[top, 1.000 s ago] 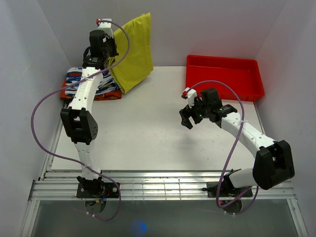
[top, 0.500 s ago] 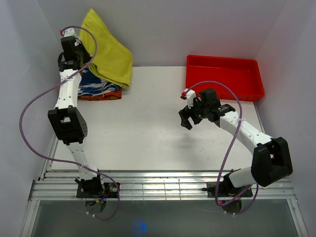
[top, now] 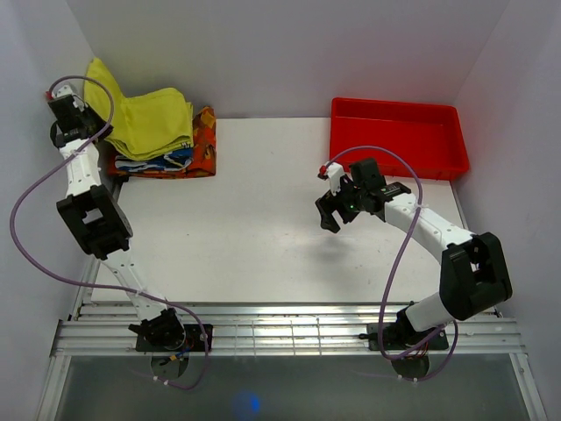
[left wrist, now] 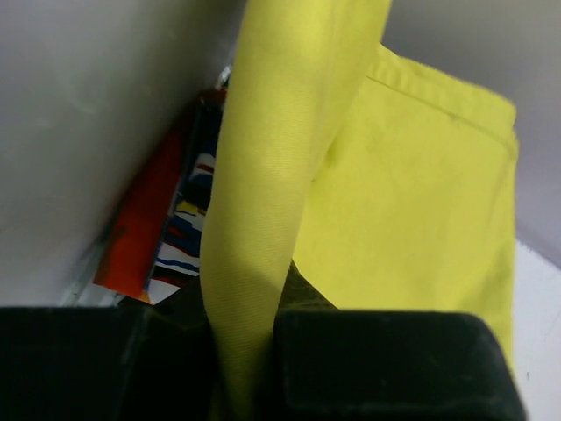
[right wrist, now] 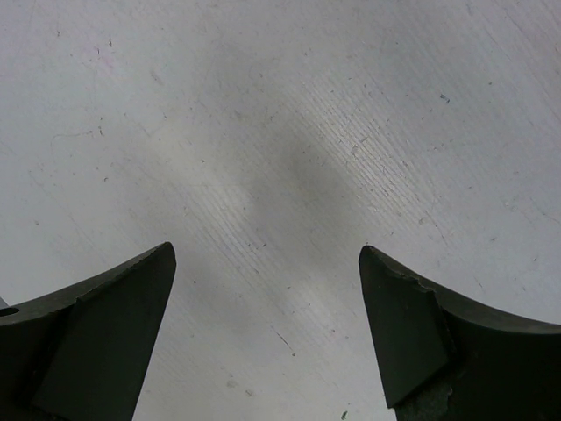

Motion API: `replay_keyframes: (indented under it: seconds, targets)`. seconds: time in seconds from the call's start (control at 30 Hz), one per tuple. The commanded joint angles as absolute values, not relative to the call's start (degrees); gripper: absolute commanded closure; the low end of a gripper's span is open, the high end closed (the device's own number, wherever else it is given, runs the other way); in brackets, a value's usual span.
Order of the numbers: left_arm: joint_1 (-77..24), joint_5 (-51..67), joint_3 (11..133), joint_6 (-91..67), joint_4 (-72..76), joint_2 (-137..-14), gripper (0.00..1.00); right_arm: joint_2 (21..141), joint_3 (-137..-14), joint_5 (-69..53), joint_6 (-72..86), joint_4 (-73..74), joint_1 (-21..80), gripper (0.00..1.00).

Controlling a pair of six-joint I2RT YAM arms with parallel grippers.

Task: Fold and stack the trousers
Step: Neatly place the folded trousers to the corner

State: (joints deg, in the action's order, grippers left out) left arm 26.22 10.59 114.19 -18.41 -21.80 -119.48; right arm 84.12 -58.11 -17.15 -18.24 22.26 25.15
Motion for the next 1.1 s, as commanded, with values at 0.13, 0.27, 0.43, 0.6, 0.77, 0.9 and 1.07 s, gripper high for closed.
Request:
replay_keyframes:
  seconds: [0.13,0.27,0.43,0.6,0.77,0.9,1.07]
  targets:
    - [25.14,23.72,116.1,-13.54,-22.32,-127.78,1.0,84.64,-60.74,-17.75,-18.72,23.99,24.96,0.1]
    - [25.14,26.89,116.98,-12.4,-22.41,-131.57,1.0,84.9,-60.82,-17.67,-18.81,24.43,24.96,0.1]
    - [25.22,31.46,119.7,-9.41,-21.01,-134.64,1.0,84.9,-60.47,-17.14,-19.16,24.96,24.96,0.1]
    - [24.26,31.99,121.2,-6.07,-21.79,-132.9,1.0,84.29,-59.42,-16.52,-19.51,24.7,24.96,0.1]
    - [22.76,36.46,118.57,-5.87,-20.13,-127.37,1.0,84.46,-59.59,-16.79,-19.34,23.82,24.96,0.1]
    - [22.68,45.4,119.26,-8.7,-19.42,-127.18,1.0,84.11,-59.59,-16.53,-19.25,23.55,24.96,0.1]
    - [24.07,33.6,118.39,-8.53,-21.62,-126.48,0.94,82.27,-58.01,-15.29,-19.95,23.73,24.96,0.1]
